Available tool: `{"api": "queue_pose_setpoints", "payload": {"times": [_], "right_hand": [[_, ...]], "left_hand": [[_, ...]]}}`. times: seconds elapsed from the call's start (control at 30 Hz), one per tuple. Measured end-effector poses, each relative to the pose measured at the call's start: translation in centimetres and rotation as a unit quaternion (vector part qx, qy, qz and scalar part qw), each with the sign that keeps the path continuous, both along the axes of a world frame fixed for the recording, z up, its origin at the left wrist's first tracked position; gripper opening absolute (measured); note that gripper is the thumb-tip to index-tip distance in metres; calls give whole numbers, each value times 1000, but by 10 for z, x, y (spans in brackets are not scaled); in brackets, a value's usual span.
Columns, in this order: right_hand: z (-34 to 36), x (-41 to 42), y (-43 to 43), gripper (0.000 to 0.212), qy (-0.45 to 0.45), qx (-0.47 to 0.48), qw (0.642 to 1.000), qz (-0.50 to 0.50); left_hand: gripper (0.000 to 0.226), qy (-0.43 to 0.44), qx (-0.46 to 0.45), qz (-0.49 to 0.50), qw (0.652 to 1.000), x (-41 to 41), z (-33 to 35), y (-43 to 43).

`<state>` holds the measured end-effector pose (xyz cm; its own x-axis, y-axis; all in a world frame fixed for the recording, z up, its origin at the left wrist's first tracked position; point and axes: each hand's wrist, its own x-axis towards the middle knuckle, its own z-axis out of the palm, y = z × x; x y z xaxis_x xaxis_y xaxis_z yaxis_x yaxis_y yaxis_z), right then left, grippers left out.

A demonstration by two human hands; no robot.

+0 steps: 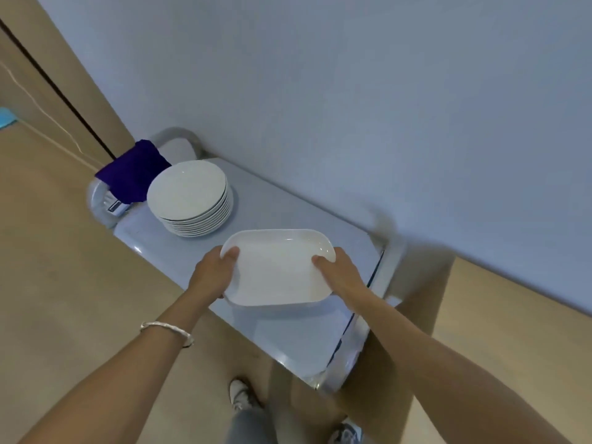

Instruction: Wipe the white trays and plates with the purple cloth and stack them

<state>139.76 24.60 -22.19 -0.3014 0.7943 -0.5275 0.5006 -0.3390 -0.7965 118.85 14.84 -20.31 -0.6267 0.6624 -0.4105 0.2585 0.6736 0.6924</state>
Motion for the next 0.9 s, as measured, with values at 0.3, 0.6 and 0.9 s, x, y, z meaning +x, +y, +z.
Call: {"api": "queue_pose_setpoints", "payload": {"times": [0.3, 0.6, 0.9], "right_hand": [[-76, -71, 22, 41, -52, -100, 976, -185], [-112, -101, 22, 42, -72, -151, 945, -281], [-83, -96, 16, 61, -159, -107, 970, -153]], "left_hand": [[42, -17, -68, -234, 970, -95, -90, 119], [38, 1, -115, -339, 934, -122, -144, 168], [56, 51, -83, -403, 910, -111, -102, 164]]}}
